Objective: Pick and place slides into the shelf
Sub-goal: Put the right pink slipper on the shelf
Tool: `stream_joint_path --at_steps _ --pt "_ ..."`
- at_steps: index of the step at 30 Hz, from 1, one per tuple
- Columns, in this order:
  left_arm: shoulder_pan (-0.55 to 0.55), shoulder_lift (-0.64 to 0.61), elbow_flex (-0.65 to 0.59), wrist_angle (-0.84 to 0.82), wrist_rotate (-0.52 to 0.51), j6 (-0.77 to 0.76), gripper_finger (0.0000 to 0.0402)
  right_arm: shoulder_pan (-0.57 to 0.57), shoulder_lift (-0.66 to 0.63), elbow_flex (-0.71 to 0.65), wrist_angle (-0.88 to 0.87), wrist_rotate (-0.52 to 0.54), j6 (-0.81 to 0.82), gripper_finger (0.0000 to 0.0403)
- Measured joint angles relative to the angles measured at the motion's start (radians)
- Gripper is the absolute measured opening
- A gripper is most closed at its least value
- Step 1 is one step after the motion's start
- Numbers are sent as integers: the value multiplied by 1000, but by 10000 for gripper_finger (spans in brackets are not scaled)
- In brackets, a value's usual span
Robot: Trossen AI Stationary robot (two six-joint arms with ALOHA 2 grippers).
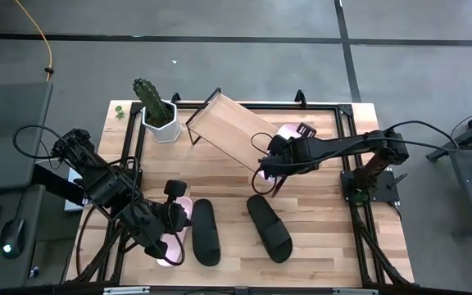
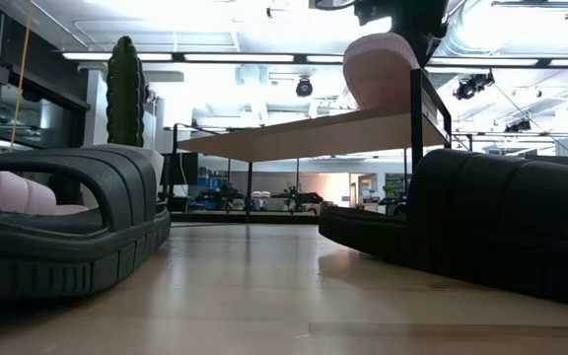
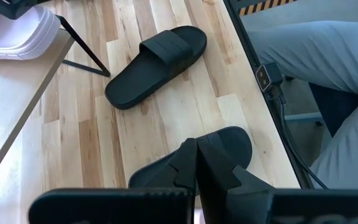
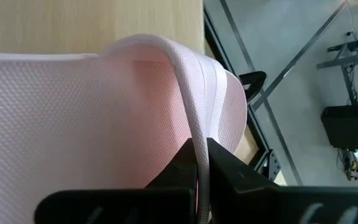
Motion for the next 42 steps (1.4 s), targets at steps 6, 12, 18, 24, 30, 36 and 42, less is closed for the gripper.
stream_joint_path --at_steps 6,12,18,24,30,36,42 --pt "0 0 0 0 0 0 1 -8 30 0 5 -31 -3 0" --pt "0 0 0 2 0 0 1 -8 36 1 -17 -23 2 0" --pt "0 0 0 4 0 0 1 -9 36 1 -24 -28 -2 0" --pt "0 0 0 7 0 0 1 -9 36 1 -32 -16 3 0" --pt "0 0 0 7 0 0 1 -14 37 1 -52 -14 -3 0" --pt "0 0 0 7 0 0 1 -15 37 1 -57 -25 -4 0" --pt "0 0 0 7 0 0 1 -16 37 1 -57 -69 -4 0"
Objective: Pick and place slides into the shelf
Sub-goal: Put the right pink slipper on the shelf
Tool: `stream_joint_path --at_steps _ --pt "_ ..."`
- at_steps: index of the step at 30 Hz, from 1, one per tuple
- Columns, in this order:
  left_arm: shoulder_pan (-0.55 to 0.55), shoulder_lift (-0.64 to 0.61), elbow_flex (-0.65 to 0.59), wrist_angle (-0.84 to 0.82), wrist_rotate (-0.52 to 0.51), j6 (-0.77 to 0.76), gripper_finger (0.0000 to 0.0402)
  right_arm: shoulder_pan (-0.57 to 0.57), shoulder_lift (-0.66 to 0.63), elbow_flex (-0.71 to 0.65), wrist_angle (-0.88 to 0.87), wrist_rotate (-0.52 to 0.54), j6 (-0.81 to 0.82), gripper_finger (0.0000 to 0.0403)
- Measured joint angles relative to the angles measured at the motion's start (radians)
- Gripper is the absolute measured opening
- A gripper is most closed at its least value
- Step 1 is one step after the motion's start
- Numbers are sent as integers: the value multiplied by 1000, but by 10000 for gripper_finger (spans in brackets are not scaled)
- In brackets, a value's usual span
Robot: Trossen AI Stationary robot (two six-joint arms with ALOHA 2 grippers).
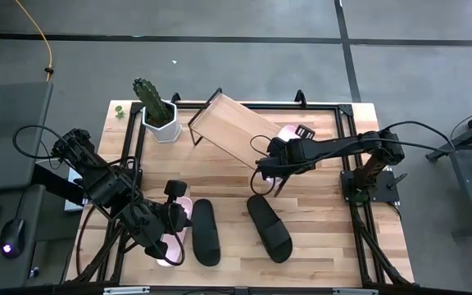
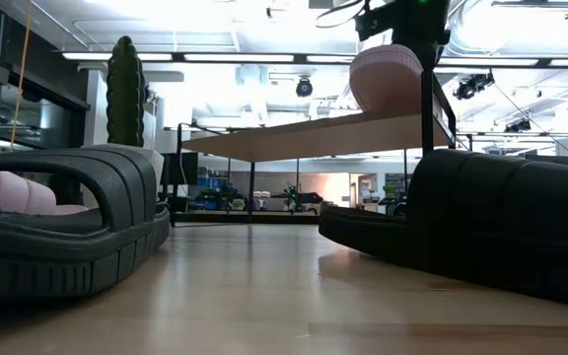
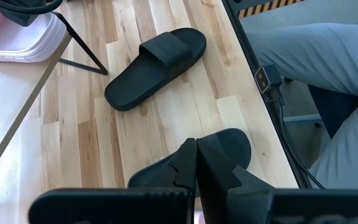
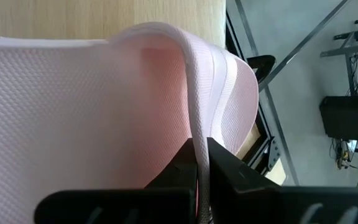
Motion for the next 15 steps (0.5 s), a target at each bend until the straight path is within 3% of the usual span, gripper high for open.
stream_joint_path --at_steps 5,15 --pt "0 0 0 0 0 0 1 0 0 0 -1 -8 0 8" --pt "0 0 0 0 0 0 1 0 0 0 -3 -15 -3 97"
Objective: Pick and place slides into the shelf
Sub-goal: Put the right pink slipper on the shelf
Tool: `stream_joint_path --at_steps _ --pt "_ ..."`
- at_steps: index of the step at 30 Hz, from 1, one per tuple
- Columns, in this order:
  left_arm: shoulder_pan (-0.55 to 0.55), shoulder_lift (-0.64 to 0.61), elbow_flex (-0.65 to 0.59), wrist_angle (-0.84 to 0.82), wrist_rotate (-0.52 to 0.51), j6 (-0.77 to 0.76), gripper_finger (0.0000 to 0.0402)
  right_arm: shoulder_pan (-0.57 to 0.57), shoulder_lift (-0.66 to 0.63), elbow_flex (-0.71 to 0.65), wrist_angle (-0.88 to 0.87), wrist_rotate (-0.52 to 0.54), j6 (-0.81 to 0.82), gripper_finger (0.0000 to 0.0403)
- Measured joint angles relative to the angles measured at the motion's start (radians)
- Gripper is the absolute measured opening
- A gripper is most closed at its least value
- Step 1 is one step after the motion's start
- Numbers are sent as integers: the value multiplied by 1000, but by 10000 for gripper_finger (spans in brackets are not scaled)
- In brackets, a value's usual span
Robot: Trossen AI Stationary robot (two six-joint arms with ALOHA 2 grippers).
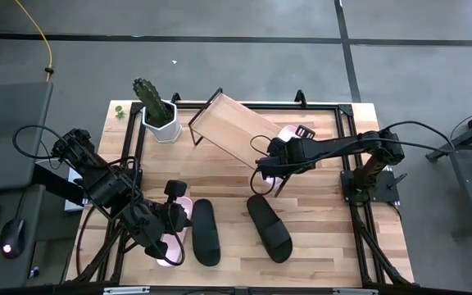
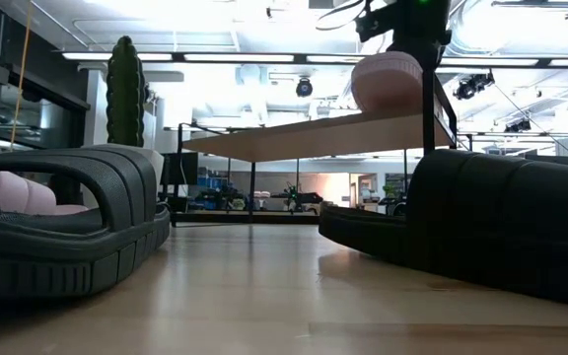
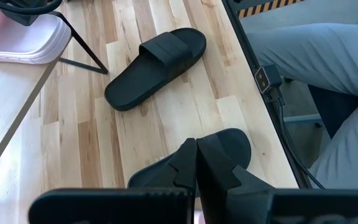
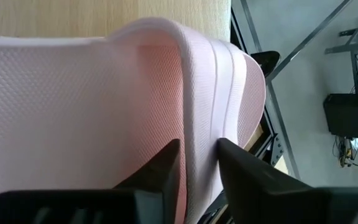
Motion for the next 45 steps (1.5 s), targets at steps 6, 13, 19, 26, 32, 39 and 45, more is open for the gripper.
stream_joint_path --at_steps 6,13,19,26,32,39,45 --pt "0 0 0 0 0 0 1 7 0 0 11 1 -23 122" --pt "0 0 0 0 -2 0 1 7 0 0 53 -3 -49 124" --pt "0 0 0 0 -15 0 1 9 0 0 58 -9 -50 124" --pt "0 0 0 0 -22 0 1 26 0 0 90 -37 -75 124" --pt "0 0 0 0 -34 0 1 49 0 0 93 -33 -73 124" --pt "0 0 0 0 -34 0 1 51 -1 0 57 -32 -42 124" --pt "0 0 0 0 -34 0 1 51 -1 0 2 -10 -6 124"
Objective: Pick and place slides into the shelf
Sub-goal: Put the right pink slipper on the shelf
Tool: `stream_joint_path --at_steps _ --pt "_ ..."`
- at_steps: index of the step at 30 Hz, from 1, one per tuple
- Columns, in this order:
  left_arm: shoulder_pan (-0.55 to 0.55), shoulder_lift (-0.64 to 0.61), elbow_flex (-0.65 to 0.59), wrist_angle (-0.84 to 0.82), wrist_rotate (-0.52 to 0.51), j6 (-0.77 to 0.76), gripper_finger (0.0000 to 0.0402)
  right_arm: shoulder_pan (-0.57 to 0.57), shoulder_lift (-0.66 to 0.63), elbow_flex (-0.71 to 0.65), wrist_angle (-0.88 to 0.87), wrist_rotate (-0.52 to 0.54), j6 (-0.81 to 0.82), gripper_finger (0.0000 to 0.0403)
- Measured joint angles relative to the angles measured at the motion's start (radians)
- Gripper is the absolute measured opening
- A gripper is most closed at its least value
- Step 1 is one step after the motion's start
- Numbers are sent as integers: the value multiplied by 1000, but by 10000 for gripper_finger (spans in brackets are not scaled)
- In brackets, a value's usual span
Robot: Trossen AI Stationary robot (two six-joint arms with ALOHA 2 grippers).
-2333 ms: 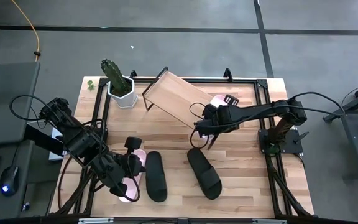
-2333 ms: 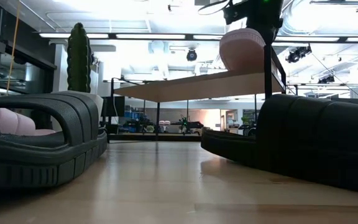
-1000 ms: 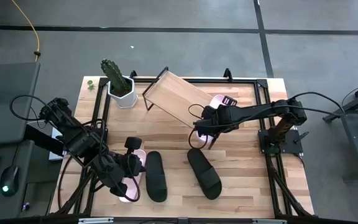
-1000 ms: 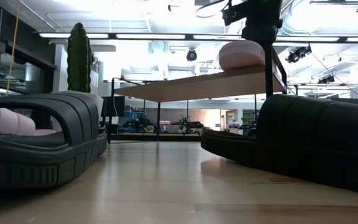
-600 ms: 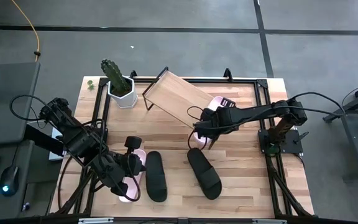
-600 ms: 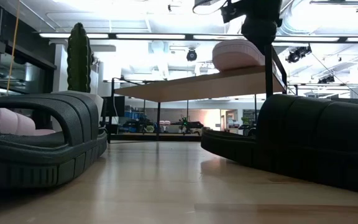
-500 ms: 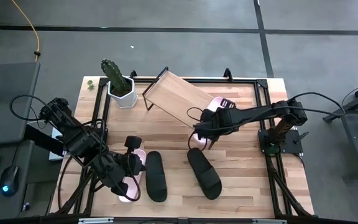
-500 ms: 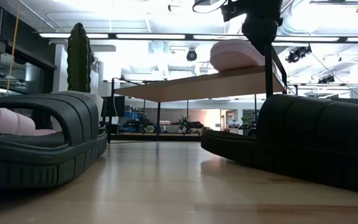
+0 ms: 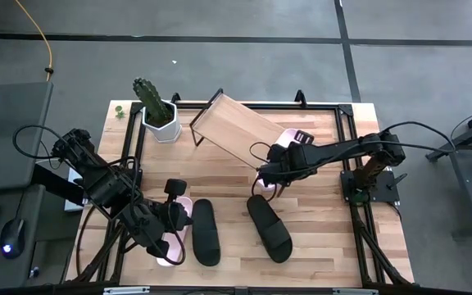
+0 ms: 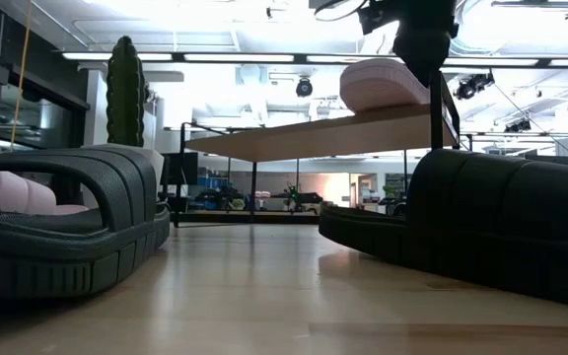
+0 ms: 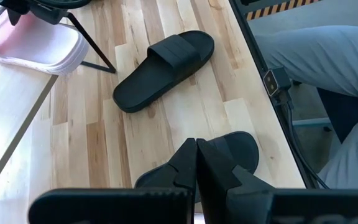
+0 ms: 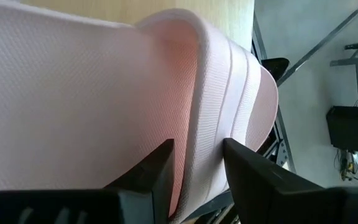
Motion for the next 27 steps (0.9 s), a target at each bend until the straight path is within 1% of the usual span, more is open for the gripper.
stream_joint_path --at_steps 6,15,27 --pt "0 0 0 0 0 0 1 0 0 0 25 -9 -19 124" --pt "0 0 0 0 0 0 1 -1 -1 0 117 -73 -91 124" --pt "0 0 0 0 0 0 1 0 -1 0 131 -56 -97 124"
